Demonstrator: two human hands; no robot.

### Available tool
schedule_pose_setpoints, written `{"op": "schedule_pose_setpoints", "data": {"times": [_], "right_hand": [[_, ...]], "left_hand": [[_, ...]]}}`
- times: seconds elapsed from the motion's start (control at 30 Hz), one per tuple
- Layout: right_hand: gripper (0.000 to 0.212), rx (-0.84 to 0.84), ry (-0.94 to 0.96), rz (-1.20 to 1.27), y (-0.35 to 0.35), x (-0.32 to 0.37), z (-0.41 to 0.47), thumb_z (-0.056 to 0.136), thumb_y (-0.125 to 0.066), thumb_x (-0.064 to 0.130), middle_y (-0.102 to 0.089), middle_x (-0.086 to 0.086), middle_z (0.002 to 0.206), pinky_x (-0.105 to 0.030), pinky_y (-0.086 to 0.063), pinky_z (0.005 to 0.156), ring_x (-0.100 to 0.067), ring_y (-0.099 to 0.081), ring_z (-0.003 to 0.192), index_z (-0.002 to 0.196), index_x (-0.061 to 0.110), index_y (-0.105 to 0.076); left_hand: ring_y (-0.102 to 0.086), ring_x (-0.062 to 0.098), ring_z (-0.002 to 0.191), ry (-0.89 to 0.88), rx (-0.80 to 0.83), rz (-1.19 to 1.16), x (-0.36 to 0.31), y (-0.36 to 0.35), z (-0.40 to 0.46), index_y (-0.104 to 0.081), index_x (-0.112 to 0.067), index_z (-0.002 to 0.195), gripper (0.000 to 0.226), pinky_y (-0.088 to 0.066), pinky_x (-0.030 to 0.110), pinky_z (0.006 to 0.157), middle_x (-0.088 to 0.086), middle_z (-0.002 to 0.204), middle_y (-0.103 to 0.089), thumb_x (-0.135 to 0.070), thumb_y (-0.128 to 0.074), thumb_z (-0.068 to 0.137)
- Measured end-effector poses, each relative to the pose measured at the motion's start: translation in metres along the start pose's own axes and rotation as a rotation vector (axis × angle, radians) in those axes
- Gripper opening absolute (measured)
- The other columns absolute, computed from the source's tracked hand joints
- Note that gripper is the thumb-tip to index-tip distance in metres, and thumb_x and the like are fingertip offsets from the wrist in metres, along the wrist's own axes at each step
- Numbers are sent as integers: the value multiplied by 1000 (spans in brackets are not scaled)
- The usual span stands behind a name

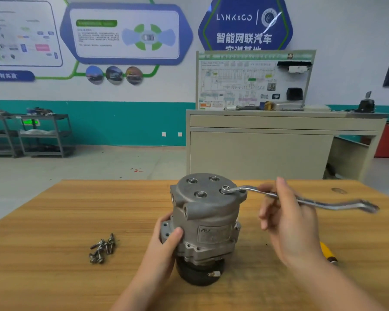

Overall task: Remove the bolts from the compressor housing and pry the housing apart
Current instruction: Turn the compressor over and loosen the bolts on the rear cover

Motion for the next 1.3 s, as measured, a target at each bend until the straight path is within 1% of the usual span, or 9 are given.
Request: {"op": "schedule_pose_setpoints", "data": {"times": [0.2, 0.37, 0.53, 0.67, 0.8, 0.9, 0.97, 1.1, 1.3], "right_hand": [[18, -69, -557, 61, 1, -39, 71, 94, -60, 12, -50, 3, 42, -13, -29, 29, -3, -41, 31, 77, 4, -58], [18, 336, -761, -466, -64, -46, 101, 92, -64, 21, -44, 7, 39, -10, -28, 30, -1, -37, 29, 81, 7, -62], [25, 787, -229, -1203, -159, -14, 82, 92, -64, 33, -52, 4, 51, -19, -34, 43, -11, -46, 46, 81, 12, -70], [30, 742, 534, -1559, -183, 15, 21, 97, -48, 47, -44, 3, 68, -31, -38, 59, -22, -48, 71, 84, 22, -57], [34, 646, 722, -1250, -147, 43, -29, 90, -49, 55, -44, 12, 61, -23, -32, 52, -8, -43, 58, 68, 29, -48], [37, 476, 674, -894, -96, 55, -44, 89, -54, 48, -40, 14, 58, -16, -29, 52, -5, -40, 54, 59, 28, -48], [39, 368, 452, -542, -55, 49, -39, 92, -54, 42, -41, 14, 56, -12, -32, 53, -2, -41, 54, 57, 27, -48], [30, 220, -268, 218, -7, 2, -3, 87, -56, 33, -39, 0, 46, -21, -28, 38, -12, -33, 37, 62, 16, -62], [20, 69, -735, 343, -15, -44, 61, 95, -52, 10, -40, 6, 40, -12, -27, 27, -1, -37, 27, 75, 10, -49]], "left_hand": [[-67, 26, 113, -15, -54, 91, 6, 5, 3, -51, -24, 128, 98, -46, 44, 98, 10, 118, -71, -67, -89, 49], [-65, 31, 116, -18, 11, 187, 6, 9, 2, -57, -40, 121, 75, -44, 53, 104, 11, 122, -69, -71, -82, 58], [-64, 37, 116, -22, 41, 184, 4, 9, 2, -61, -42, 111, 62, -43, 55, 105, 18, 122, -68, -67, -84, 59], [-64, 37, 115, -42, 32, 154, 4, 9, 5, -54, -32, 122, 83, -44, 50, 103, 20, 120, -68, -64, -89, 54], [-65, 22, 118, -46, 50, 206, 1, 7, 3, -53, -38, 128, 76, -52, 34, 94, 4, 123, -69, -69, -80, 64], [-71, 16, 101, -67, 29, 237, -3, 6, 1, -49, -22, 130, 92, -55, 28, 82, 3, 111, -74, -74, -78, 59], [-70, 25, 106, -53, 11, 174, -3, 6, 1, -49, -18, 130, 98, -52, 40, 90, 11, 114, -72, -70, -84, 55], [-70, 25, 105, -39, 9, 94, -2, 1, 1, -52, -14, 128, 102, -57, 29, 79, 14, 114, -72, -65, -90, 48], [-69, 27, 108, -23, 44, 51, -6, -7, -1, -51, -11, 131, 108, -57, 29, 82, 17, 116, -71, -58, -94, 44]]}}
Point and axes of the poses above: each hand's wrist, its own z-axis towards the middle knuckle, its own y-axis out of the back of the hand, x = y × z, the point moved 8 cm from there along z, towards the middle knuckle
